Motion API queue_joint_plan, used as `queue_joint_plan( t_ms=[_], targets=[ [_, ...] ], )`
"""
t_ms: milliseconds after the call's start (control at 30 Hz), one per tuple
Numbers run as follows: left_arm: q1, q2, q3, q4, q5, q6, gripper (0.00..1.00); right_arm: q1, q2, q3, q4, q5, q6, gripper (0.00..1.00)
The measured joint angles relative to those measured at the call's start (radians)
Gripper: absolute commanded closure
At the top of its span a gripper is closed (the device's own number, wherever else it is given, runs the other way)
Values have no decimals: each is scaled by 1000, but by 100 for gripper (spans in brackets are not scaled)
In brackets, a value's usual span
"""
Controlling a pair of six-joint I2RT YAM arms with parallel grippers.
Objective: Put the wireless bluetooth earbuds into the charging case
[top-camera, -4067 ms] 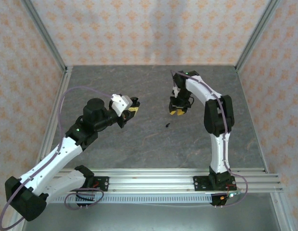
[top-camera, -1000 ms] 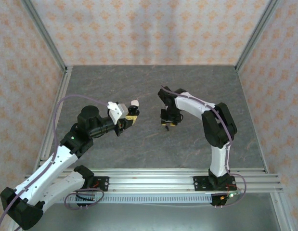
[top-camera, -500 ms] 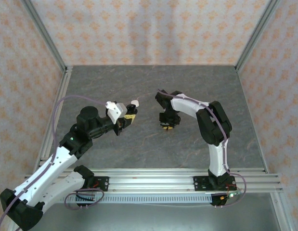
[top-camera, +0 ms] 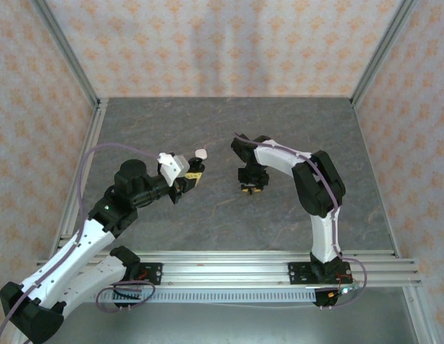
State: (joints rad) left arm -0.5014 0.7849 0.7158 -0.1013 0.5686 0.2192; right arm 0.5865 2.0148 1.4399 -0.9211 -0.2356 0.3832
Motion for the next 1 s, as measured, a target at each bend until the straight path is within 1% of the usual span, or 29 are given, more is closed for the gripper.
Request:
queue_joint_plan(
  t_ms=[167, 300, 633, 800, 900, 1000],
  targets=[
    [0, -5, 0, 0, 0, 0, 100, 0, 0, 0, -7, 5, 0, 68],
    [0, -6, 0, -2, 0, 11, 100, 0, 8, 18, -14, 5, -3, 72],
    [0, -7, -1, -16, 0, 19, 100, 0, 32, 45, -21, 0, -8, 87],
    [0, -7, -1, -16, 0, 19, 100, 0, 32, 49, -29, 5, -11, 91],
    [0, -6, -5, -12, 4, 18, 100, 2, 13, 49, -47, 31, -10, 92],
    [0, -3, -11, 16, 16, 17, 100, 19, -73, 52, -68, 114, -6, 92]
  ],
)
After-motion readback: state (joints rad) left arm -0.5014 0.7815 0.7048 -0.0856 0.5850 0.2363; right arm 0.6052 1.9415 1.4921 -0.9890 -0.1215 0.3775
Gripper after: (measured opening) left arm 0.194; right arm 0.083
